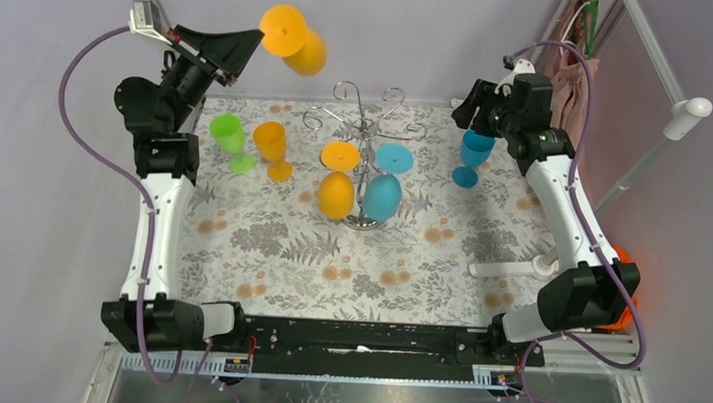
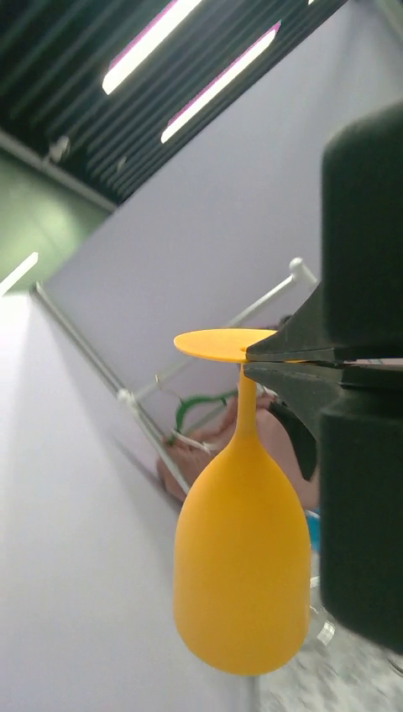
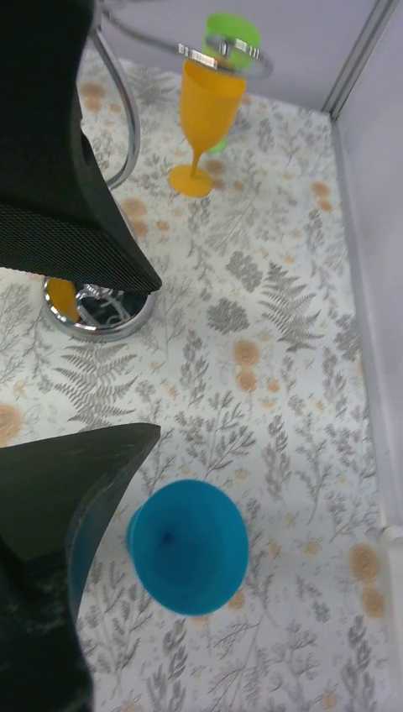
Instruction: Take the wine glass off the wine glass rack
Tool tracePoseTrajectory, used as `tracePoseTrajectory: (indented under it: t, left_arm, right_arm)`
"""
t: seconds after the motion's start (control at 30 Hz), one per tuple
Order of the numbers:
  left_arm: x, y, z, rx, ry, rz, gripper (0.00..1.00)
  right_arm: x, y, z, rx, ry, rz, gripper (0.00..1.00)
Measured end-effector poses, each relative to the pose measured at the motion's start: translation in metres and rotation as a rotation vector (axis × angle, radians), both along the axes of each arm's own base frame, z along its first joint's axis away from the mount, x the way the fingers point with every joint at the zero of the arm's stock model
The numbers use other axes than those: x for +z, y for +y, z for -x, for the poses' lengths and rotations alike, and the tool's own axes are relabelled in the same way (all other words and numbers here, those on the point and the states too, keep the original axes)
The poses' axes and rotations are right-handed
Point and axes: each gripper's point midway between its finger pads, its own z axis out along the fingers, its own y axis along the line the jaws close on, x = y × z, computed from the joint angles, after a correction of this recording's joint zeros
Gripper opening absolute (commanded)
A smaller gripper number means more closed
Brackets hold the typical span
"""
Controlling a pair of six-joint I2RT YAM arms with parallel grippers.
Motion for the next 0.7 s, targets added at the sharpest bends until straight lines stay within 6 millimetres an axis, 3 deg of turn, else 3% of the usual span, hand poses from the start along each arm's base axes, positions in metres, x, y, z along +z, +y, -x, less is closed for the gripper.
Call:
tracePoseTrajectory:
  t: [0.13,0.27,0.37,0.47,0.6,0.7]
  left_arm:
    - [0.032,-0.005,0.003,-0.114,-0.167,0.092,0.0]
    - [0.044,-0.017,0.005,-0.28,-0.283,0.19,0.0]
    - [0.041,-0.033,0.006,-0.432,-0.344,0.254,0.0]
    - [0.026,-0.05,-0.003,-0.543,-0.337,0.297,0.0]
    - [0.011,-0.068,-0.01,-0.627,-0.305,0.321,0.0]
    - [0.009,-0.078,-0.008,-0.668,-0.314,0.328,0.0]
  right_arm:
    - [0.018,0.006,0.001,0.014,-0.065,-0.052,0.67]
    - [0.045,0.017,-0.005,0.069,-0.154,-0.185,0.68]
    - [0.074,0.023,-0.011,0.138,-0.255,-0.371,0.68]
    - [0.105,0.03,-0.01,0.232,-0.337,-0.555,0.68]
    - [0.155,0.05,-0.004,0.453,-0.456,-0.814,0.67]
    - [0.174,0.057,-0.006,0.596,-0.454,-1.0,0.66]
